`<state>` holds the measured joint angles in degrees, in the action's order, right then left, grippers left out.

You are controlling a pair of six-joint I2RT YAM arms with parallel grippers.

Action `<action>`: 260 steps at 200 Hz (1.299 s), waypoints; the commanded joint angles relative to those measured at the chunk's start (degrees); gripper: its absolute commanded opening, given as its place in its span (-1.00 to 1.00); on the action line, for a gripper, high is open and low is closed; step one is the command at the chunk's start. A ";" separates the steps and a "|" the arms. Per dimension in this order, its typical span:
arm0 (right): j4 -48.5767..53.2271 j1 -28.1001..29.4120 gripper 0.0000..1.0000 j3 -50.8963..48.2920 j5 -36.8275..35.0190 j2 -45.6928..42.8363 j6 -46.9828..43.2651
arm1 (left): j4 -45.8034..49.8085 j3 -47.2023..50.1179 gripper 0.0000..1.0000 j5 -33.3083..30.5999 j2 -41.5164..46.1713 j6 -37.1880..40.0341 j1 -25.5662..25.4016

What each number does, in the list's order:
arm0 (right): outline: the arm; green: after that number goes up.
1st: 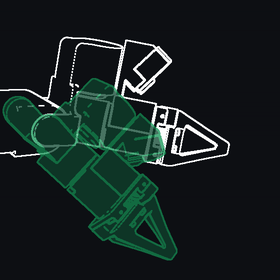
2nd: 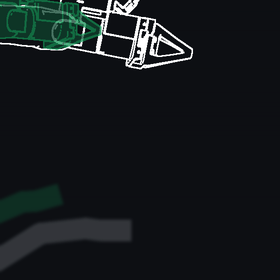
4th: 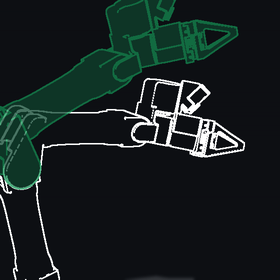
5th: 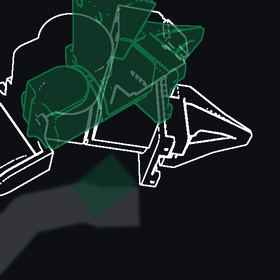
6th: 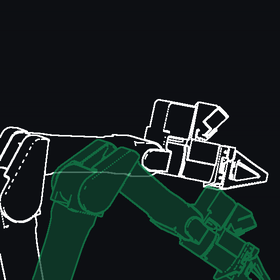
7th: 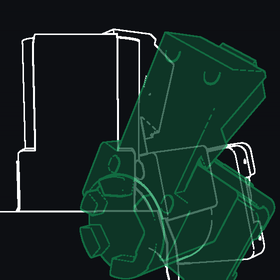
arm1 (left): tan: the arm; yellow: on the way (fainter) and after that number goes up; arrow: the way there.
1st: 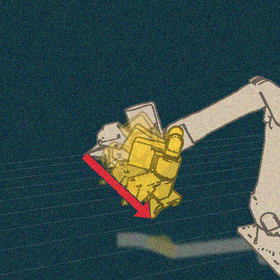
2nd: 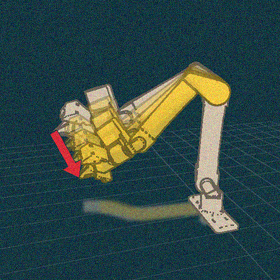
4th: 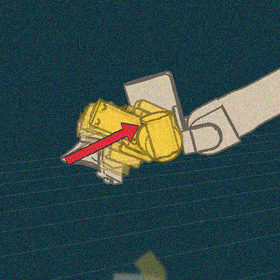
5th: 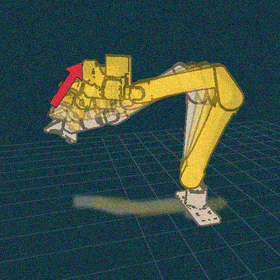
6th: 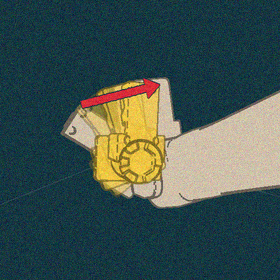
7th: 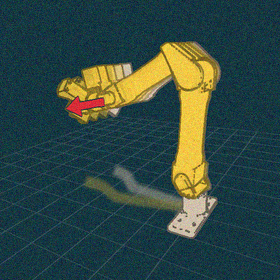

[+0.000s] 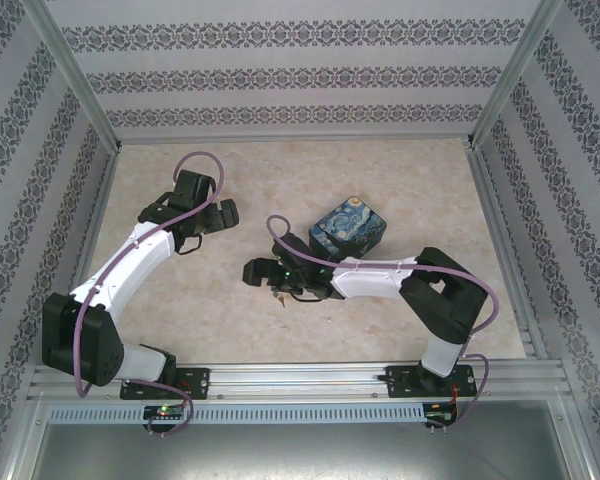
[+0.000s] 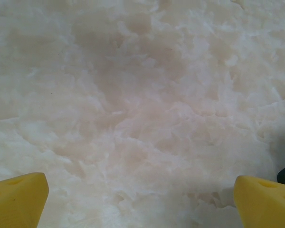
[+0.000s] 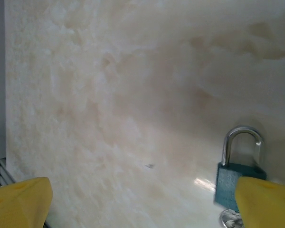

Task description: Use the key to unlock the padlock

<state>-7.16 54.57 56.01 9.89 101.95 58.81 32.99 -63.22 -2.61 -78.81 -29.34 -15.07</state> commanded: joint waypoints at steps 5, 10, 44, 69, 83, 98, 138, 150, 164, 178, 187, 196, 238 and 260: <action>-1.52 0.80 0.95 4.79 1.75 2.37 0.89 | -0.49 0.57 0.99 0.48 1.76 -0.41 0.93; -1.58 0.81 0.95 4.89 1.72 2.31 0.92 | -0.47 0.65 0.99 0.50 1.79 -0.51 1.01; -0.67 0.05 0.96 2.07 0.09 -2.56 -0.33 | -0.56 1.06 0.99 0.68 2.47 -1.15 1.18; 0.57 -1.83 0.96 -1.85 -1.08 -9.32 -1.41 | -0.91 1.14 0.99 0.77 2.75 -1.77 1.19; 2.50 -3.55 0.96 -3.96 -1.78 -13.46 -2.88 | -0.67 1.05 0.99 -0.15 2.53 -1.86 1.18; 4.49 -6.27 0.96 -6.25 -2.26 -18.39 -4.70 | -0.44 0.95 0.99 -1.96 2.43 -1.65 1.27; 13.12 -18.27 0.97 -9.95 -2.89 -30.84 -10.51 | -3.84 2.30 0.99 -8.04 4.36 0.81 1.27; 16.39 -22.68 0.96 -10.12 -4.00 -34.19 -12.68 | -7.19 4.04 0.99 -10.84 5.88 2.49 1.28; 18.94 -28.19 0.97 -10.15 -4.45 -37.61 -15.20 | -12.91 7.03 0.99 -13.77 8.31 5.79 1.27; 20.67 -34.12 0.96 -10.05 -4.60 -40.06 -17.09 | -19.47 10.65 0.99 -16.75 11.06 9.21 1.27; 21.19 -38.05 0.96 -9.92 -4.69 -41.10 -18.00 | -23.61 13.02 0.99 -18.93 12.58 11.58 1.32; 20.82 -41.13 0.96 -10.23 -6.43 -41.85 -19.10 | -28.22 15.40 0.99 -20.61 13.59 14.77 1.27; 13.96 -46.04 0.96 -14.27 -26.47 -43.45 -28.57 | -39.06 22.39 0.99 -23.14 11.82 27.93 1.85; 10.33 -47.28 0.96 -15.65 -31.02 -42.06 -33.68 | -46.27 27.04 0.99 -23.53 9.89 29.07 3.29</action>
<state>8.34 8.56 42.02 -10.74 59.05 33.91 -1.45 -40.36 -23.35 -67.16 -6.63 -13.93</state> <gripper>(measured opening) 0.982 0.996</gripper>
